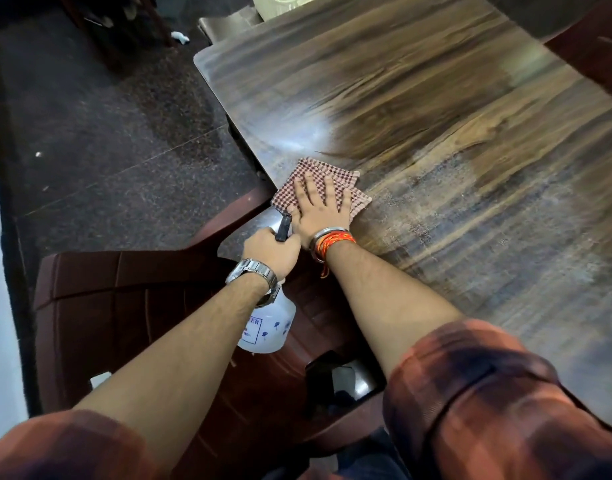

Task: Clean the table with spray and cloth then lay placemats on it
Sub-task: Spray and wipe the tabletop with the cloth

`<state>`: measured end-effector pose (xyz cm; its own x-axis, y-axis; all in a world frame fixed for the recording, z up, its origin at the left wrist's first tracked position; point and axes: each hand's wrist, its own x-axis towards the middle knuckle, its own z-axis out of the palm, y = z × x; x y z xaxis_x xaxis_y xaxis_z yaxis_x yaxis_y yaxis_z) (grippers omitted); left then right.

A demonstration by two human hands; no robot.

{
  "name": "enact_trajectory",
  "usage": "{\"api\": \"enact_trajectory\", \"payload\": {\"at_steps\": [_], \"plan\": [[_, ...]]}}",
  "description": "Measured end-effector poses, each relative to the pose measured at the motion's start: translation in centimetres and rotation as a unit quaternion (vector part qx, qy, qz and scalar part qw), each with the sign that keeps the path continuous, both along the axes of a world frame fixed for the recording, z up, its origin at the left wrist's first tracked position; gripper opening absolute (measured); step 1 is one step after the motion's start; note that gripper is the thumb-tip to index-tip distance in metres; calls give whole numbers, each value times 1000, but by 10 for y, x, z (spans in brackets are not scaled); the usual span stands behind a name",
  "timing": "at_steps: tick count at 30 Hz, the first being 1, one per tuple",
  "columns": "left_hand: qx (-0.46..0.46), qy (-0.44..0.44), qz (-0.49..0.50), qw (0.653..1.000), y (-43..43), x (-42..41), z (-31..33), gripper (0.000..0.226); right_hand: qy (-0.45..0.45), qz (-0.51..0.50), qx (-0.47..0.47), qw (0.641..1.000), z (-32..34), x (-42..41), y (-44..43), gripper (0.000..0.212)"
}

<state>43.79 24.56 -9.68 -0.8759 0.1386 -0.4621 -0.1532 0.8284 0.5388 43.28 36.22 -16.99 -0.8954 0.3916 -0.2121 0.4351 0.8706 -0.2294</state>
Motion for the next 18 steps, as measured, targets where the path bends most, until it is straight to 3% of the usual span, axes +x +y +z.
{"api": "enact_trajectory", "payload": {"at_steps": [4, 9, 12, 18], "plan": [[1, 6, -19, 1000, 4, 11, 0, 37, -11, -42, -7, 999, 2, 23, 29, 58], [-8, 6, -56, 998, 6, 36, 6, 25, -18, -190, -25, 981, 1, 99, 85, 57], [-3, 11, -86, 996, 6, 53, 10, 23, -29, -248, -17, 968, 3, 141, 73, 57], [-8, 4, -172, 985, 11, 85, 13, 29, -25, -177, -5, 984, 6, 199, 4, 56]]}}
